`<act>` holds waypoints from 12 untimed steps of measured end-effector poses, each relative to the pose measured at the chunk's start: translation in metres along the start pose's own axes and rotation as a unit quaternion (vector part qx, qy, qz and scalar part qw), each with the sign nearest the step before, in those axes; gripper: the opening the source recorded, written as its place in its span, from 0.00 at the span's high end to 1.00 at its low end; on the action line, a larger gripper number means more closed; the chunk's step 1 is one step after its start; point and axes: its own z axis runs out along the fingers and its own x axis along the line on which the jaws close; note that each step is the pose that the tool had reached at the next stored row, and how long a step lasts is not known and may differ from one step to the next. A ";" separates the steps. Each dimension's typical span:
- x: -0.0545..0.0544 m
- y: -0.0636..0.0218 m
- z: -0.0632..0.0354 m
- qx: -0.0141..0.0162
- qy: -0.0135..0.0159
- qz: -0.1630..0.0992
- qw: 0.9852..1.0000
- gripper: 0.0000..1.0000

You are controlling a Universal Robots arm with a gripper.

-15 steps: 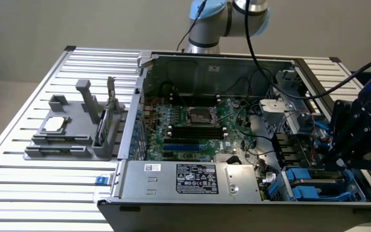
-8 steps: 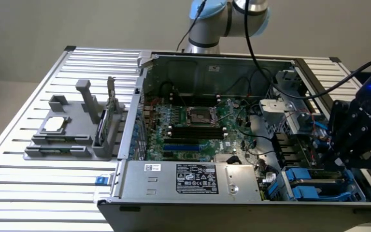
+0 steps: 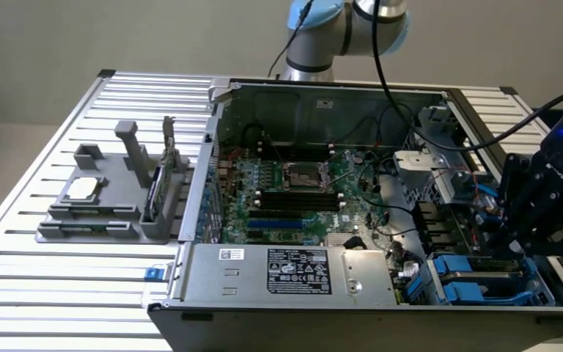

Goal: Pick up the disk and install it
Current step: 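Insert the first disk wire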

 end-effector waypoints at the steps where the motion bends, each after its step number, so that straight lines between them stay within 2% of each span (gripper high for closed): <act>1: 0.000 0.0001 0.0001 0.000 0.000 0.000 1.000 0.84; 7: 0.001 0.0002 0.0015 0.002 -0.004 0.000 1.000 0.84; 12: 0.002 0.0004 0.0029 0.003 -0.006 0.000 1.000 0.84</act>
